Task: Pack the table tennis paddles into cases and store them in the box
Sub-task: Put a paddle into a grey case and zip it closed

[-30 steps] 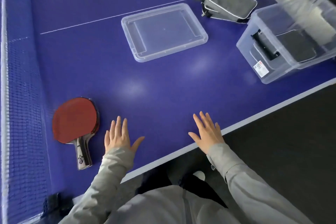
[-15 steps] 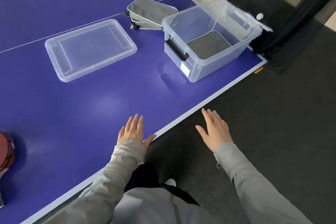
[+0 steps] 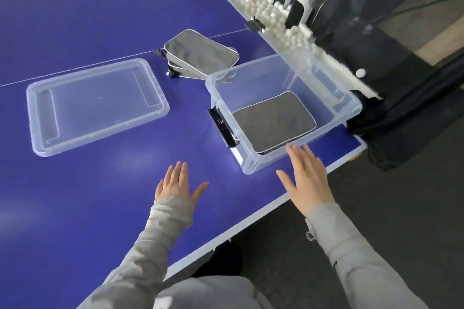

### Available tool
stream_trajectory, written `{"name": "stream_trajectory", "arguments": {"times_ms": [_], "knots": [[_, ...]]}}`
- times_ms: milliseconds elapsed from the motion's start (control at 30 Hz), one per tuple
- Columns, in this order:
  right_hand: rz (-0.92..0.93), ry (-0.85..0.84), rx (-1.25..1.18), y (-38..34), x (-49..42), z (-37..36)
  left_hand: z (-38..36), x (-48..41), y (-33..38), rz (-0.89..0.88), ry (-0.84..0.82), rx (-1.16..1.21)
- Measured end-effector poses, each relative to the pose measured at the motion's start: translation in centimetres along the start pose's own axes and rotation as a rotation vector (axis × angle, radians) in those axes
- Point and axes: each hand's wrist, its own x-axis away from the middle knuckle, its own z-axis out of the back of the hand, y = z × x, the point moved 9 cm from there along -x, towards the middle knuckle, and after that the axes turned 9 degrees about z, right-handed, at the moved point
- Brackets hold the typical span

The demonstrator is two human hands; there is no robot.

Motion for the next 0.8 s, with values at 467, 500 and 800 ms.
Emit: {"name": "stream_trajectory", "arguments": {"times_ms": [467,500,800], "knots": [[0.279,-0.092,0.088,1.6,-19.0,2.9,8.1,-14.7,13.1,0.089,0.12,0.246],[0.307,-0.099,0.091,1.5,-20.3,2.8,8.0,-15.4,13.6,0.107,0.124,0.263],[0.519,-0.025,0.038,0.0,-35.3,4.3,8.5,-21.6,14.9,0.504,0.094,0.409]]}}
